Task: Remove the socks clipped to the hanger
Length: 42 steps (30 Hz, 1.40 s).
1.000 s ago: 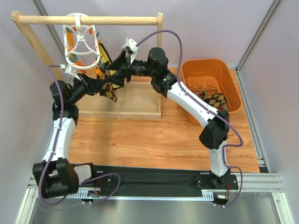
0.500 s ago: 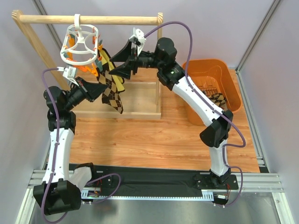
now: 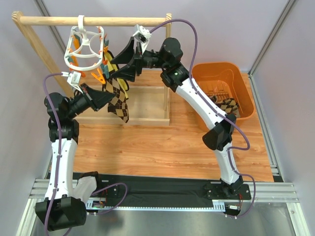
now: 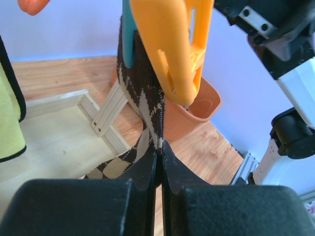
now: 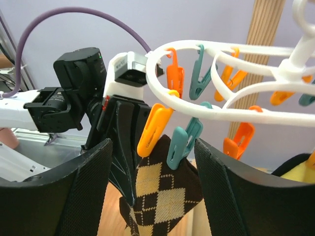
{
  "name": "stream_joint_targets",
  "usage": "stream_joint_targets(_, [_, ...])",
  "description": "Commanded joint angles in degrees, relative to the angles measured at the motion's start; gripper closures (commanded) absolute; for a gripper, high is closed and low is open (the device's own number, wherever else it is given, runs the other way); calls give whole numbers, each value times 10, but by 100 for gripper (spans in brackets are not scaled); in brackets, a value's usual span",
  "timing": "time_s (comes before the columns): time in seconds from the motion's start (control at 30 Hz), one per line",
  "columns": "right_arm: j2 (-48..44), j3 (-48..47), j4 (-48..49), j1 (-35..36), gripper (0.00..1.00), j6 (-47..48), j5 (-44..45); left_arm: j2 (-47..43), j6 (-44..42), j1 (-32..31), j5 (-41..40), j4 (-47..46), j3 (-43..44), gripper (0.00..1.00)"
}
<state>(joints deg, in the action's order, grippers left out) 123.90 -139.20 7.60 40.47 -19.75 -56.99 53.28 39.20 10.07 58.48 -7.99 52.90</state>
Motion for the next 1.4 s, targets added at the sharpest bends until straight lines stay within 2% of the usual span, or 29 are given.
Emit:
stream_joint_targets(0.0, [20,-24,42,1,30,-63,-9,-21,3,0,17,-3,5,95])
stream_joint_targets(0.23, [49,-21,141,5,31,-167,10,-33,2,0,24,17,-5,95])
stream_joint_targets(0.4, [71,-38,170,18,32,-183,5,-46,-11,0,30,49,-3,95])
stream_joint_targets(0.7, [84,-41,236,24,33,-254,13,-56,1,0,30,39,-8,95])
stream_joint_targets(0.87, [88,-42,245,27,34,-277,18,-56,11,0,31,25,-15,95])
stream_joint_targets(1.17, [97,-49,198,27,26,-260,44,-63,12,0,36,20,-17,96])
stream_joint_targets(1.37, [108,-53,214,27,24,-274,46,-61,23,1,39,6,-18,96])
